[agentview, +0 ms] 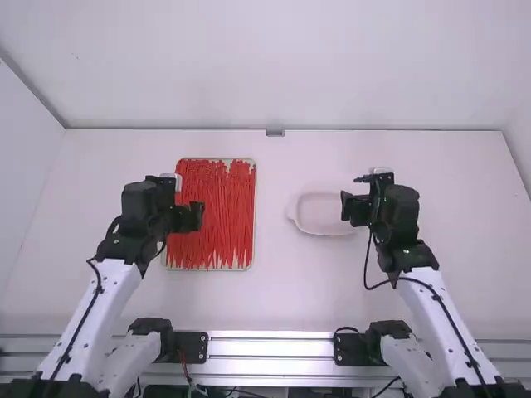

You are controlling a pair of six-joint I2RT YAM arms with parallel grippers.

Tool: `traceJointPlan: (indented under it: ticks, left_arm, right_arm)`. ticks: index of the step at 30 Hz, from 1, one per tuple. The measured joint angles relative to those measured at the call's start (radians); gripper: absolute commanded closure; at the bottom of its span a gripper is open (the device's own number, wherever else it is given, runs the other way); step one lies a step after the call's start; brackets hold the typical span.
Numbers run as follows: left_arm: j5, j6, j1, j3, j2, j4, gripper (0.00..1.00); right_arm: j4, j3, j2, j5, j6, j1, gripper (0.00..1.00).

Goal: Fasten the cable tie

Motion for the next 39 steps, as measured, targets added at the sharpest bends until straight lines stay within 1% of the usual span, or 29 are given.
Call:
traceJointPlan:
  ticks: [6,11,14,24,28,36,39]
  left_arm:
    - [0.018,0.0,0.0,0.049,0.069,-0.019,0.03]
    - [0.028,-0.001,0.003,0.072,0.103,-0.028,0.01]
    - [0.029,-0.001,0.003,0.076,0.113,-0.031,0.01]
    - [0.028,-0.006,0.009,0.075,0.116,-0.034,0.01]
    - [-0.003,-0.035,0.009,0.076,0.124,-0.009,0.01]
    - [-0.021,-0.053,0.009,0.082,0.203,0.064,0.01]
    - [-0.021,-0.053,0.014,0.121,0.26,0.051,0.01]
  right_arm:
    - [-0.002,0.044,0.067,-0.011,0.001,0.003,0.04]
    - [-0.002,0.061,0.1,-0.013,0.002,0.011,0.02]
    - [0.0,0.064,0.108,-0.014,0.001,0.021,0.02]
    - [0.006,0.066,0.109,-0.014,0.003,0.021,0.02]
    - [0.006,0.067,0.109,-0.014,0.002,0.019,0.02]
    - [0.008,0.067,0.109,-0.009,0.002,0.019,0.02]
    - [0.015,0.067,0.109,-0.006,0.003,0.019,0.02]
